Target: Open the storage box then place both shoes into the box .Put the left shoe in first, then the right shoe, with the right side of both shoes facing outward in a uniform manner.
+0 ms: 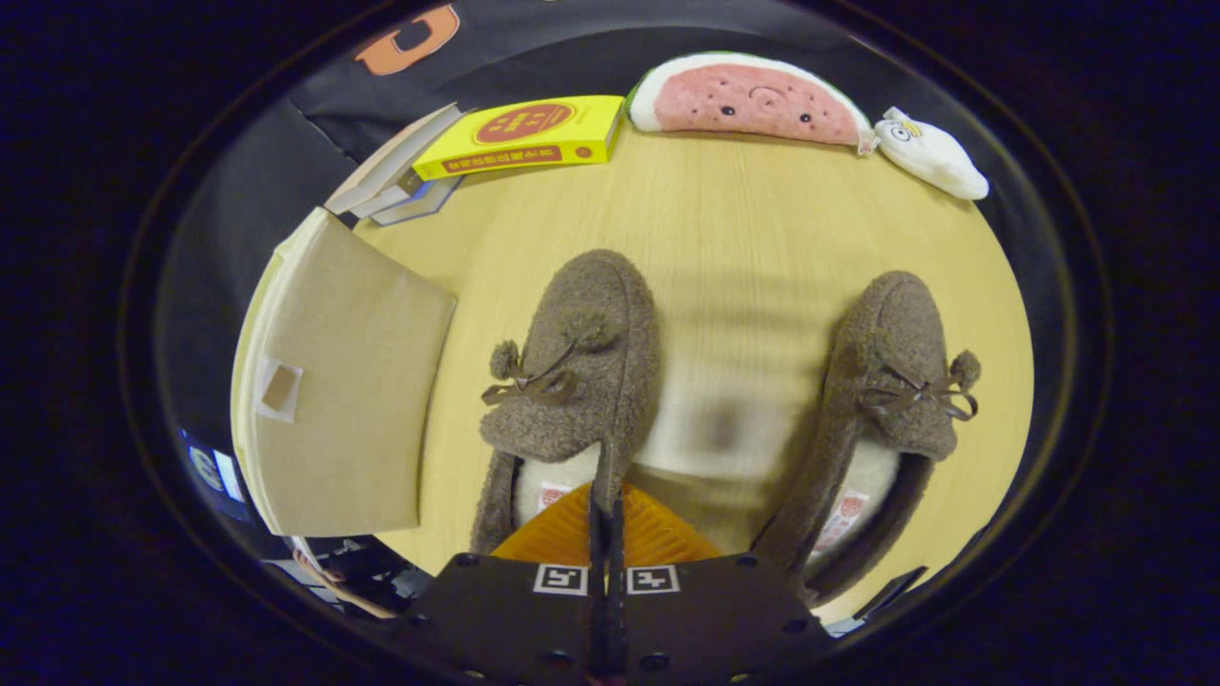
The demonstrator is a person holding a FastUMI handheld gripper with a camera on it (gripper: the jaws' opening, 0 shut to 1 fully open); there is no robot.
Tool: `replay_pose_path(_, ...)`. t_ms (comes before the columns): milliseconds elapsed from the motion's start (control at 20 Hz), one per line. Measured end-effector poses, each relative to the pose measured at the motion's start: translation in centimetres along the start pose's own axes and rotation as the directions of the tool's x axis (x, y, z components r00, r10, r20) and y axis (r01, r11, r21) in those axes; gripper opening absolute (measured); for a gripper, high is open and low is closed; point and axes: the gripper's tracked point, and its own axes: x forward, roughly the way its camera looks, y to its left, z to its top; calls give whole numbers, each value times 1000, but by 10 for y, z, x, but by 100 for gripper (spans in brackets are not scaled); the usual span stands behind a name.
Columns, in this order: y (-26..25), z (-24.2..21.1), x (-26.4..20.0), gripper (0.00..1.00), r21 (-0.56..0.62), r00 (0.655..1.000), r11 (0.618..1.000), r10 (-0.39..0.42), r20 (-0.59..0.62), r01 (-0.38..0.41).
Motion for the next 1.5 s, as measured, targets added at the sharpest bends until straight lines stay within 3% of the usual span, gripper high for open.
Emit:
replay_pose_path(250,10,2,-29,0,79,993,992,96,70,-101)
replay_pose_path(700,34,13,-103,0,110,971,982,130,200,-154)
replay_pose_path(1000,87,25,-152,0,87,947,977,165,277,-196)
replay_pose_path(1250,157,40,-192,0,28,904,968,222,366,-249)
replay_pose_path(1400,199,45,-191,0,-6,888,964,247,388,-266)
replay_pose_path(1500,221,45,-171,0,7,897,962,252,362,-273)
